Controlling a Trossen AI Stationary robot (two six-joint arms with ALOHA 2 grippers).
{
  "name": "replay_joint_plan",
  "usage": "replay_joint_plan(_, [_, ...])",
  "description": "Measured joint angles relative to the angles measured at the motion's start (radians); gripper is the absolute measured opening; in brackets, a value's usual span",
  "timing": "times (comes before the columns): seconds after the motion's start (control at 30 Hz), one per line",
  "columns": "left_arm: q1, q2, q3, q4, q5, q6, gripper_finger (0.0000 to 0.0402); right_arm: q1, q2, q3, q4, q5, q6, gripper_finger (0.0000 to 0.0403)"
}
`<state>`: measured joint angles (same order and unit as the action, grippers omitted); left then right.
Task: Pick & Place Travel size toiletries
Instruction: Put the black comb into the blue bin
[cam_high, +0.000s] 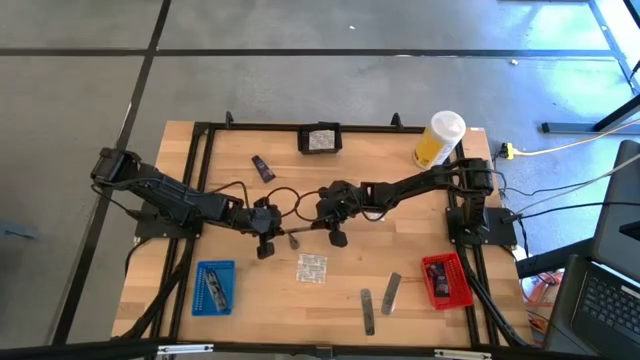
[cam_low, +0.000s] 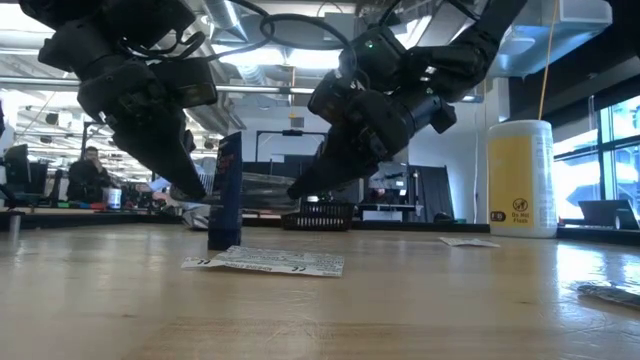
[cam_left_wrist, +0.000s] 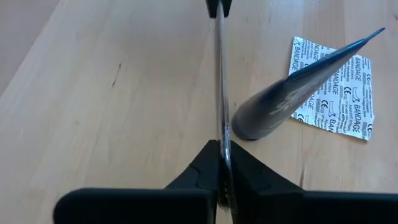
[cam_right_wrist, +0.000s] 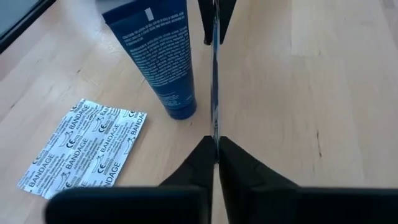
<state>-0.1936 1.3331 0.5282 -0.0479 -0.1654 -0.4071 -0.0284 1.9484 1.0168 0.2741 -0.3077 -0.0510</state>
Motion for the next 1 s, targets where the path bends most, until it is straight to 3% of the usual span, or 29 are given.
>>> replay_joint_plan(0.43, [-0.001,-0.032,0.000,-0.076,0.029,-0.123,0.0005,-0.045,-0.180,0.001,-0.334,0.005,0.058,0.0171])
replay_joint_plan(0.53, [-0.015,-0.084,0.009,-0.159,0.038,-0.190,0.0004,-0.064,-0.216,0.001,-0.419,0.072,0.070,0.0192])
replay_joint_plan(0.7, [-0.058,-0.203,0.103,-0.384,-0.023,-0.253,0.0004,-0.098,-0.239,0.001,-0.492,0.247,0.070,0.0203])
replay_joint_plan(1.0, [-0.184,-0.304,0.272,-0.735,-0.200,-0.535,0.0004,-0.190,-0.239,0.001,-0.533,0.267,0.064,0.0177])
